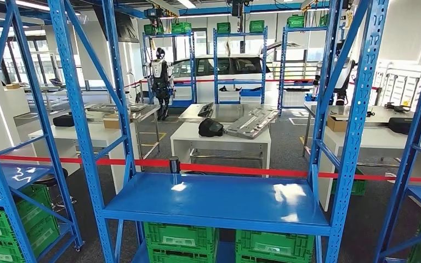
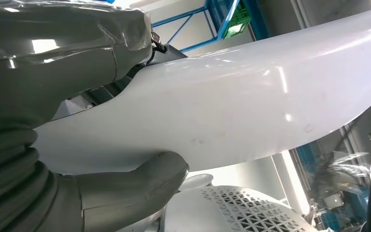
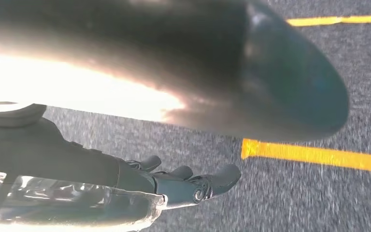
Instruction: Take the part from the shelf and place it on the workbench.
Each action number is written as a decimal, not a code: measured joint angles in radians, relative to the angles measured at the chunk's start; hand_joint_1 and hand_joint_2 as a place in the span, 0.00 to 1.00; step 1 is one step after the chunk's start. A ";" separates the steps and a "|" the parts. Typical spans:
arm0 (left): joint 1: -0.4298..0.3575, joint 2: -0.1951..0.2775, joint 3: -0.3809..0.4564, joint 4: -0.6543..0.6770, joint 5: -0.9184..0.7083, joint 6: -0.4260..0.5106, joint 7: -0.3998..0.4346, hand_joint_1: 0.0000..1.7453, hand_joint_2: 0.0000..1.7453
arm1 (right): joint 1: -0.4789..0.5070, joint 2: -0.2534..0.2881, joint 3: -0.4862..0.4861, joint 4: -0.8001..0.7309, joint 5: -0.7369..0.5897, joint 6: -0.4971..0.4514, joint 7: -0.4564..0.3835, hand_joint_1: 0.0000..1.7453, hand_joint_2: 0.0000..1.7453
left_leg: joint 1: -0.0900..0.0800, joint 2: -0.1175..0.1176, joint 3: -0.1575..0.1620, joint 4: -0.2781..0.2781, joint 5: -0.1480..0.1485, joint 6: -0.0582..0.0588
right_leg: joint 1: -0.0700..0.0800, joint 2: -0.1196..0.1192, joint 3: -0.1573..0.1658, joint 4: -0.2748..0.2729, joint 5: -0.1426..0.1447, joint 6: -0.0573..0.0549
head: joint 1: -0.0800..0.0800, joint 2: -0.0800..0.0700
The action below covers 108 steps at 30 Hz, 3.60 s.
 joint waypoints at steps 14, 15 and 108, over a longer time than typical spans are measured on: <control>-0.038 -0.007 -0.048 -0.049 -0.008 -0.016 0.010 1.00 1.00 | 0.028 0.000 0.000 -0.023 -0.036 0.148 0.022 0.00 0.00 | -0.020 0.002 0.208 -0.347 0.090 0.074 | 0.001 0.003 -0.160 0.259 -0.079 0.026 | 0.006 0.000; -0.038 -0.007 -0.051 -0.049 -0.008 -0.016 0.011 1.00 1.00 | 0.029 0.000 0.000 -0.023 -0.036 0.148 0.022 0.00 0.00 | -0.022 0.002 0.201 -0.344 0.096 0.073 | 0.001 0.003 -0.157 0.279 -0.089 0.031 | 0.007 0.000; 0.018 0.028 -0.080 -0.058 -0.069 -0.059 -0.024 1.00 1.00 | 0.048 -0.018 0.111 -0.039 -0.089 0.164 -0.022 0.00 0.00 | -0.019 -0.050 0.141 -0.308 0.124 0.066 | 0.012 0.002 -0.096 0.250 -0.118 0.040 | 0.009 0.001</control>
